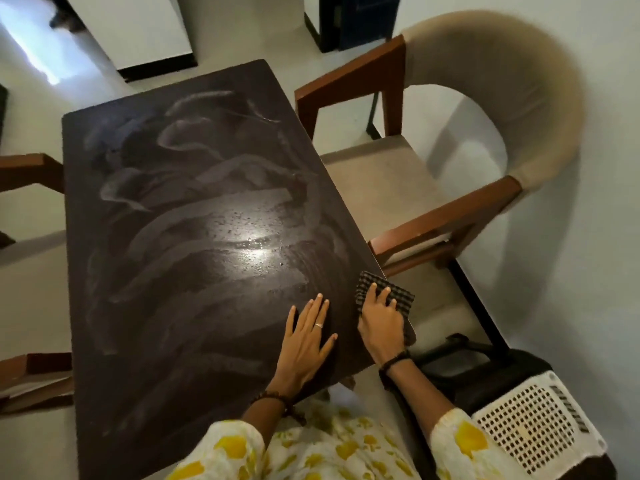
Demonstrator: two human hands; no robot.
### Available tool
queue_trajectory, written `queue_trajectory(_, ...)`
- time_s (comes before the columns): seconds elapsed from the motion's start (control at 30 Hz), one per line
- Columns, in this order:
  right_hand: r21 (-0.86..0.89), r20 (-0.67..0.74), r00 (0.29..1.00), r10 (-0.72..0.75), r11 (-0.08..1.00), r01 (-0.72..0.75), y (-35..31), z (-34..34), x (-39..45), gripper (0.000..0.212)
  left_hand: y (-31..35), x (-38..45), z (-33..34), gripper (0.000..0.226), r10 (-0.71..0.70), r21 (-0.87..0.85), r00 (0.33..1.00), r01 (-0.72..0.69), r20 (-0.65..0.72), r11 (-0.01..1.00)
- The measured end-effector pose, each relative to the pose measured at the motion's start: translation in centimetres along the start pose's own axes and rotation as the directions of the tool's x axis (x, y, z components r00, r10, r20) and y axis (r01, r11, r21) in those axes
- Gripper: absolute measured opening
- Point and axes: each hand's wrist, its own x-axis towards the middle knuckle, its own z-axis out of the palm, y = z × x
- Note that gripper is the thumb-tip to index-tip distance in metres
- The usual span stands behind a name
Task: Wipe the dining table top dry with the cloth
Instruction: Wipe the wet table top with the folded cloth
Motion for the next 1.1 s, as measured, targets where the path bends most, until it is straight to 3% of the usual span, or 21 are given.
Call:
queue_trajectory(0.13,0.110,-0.128,0.984,-0.123,0.984,0.138,-1.5,-3.9,1.8,0.049,-0.7,1.7,-2.0,0.062,-0.118,-0.079,0.988,0.111,-0.101,0.991)
queue_trajectory(0.27,0.407,-0.114,0.969,-0.221,0.879,0.249,-6.5,-8.2,3.3,0.050,-4.0,4.1,-5.0,0.062,-0.202,-0.078,0.961,0.191,-0.191,0.979)
queue_trajectory(0.43,0.897,0.038,0.968,-0.248,0.435,0.076,-16.7,-11.2,7.6,0.023,-13.8,6.1,-10.9,0.063,-0.274,-0.043,0.913,0.275,-0.301,0.961)
queue_trajectory(0.53,0.978,0.133,0.951,-0.279,0.194,-0.080,-23.0,-11.7,9.5,0.007,-20.3,6.2,-13.7,0.062,-0.275,-0.004,0.907,0.288,-0.318,0.957)
queue_trajectory(0.63,0.985,0.162,0.940,-0.301,0.102,-0.138,-28.7,-12.4,12.2,0.010,-26.6,7.0,-15.6,0.062,-0.263,0.051,0.907,0.295,-0.328,0.954)
queue_trajectory(0.77,0.992,0.125,0.931,-0.342,0.043,-0.117,-36.2,-13.9,16.1,0.010,-35.3,8.9,-17.8,0.061,-0.274,0.086,0.908,0.316,-0.316,0.945)
queue_trajectory(0.93,0.996,0.054,0.918,-0.392,0.083,-0.023,-44.0,-15.7,21.4,0.010,-45.3,12.7,-19.7,0.065,-0.346,0.026,0.867,0.380,-0.359,0.924)
queue_trajectory(1.03,0.982,-0.051,0.901,-0.431,0.144,0.125,-48.6,-16.8,25.1,0.015,-50.4,15.1,-20.2,0.077,-0.417,-0.058,0.794,0.439,-0.442,0.897)
queue_trajectory(1.1,0.922,-0.183,0.873,-0.452,0.230,0.312,-51.5,-17.7,27.9,0.013,-53.6,16.8,-20.3,0.090,-0.474,-0.113,0.756,0.478,-0.452,0.871)
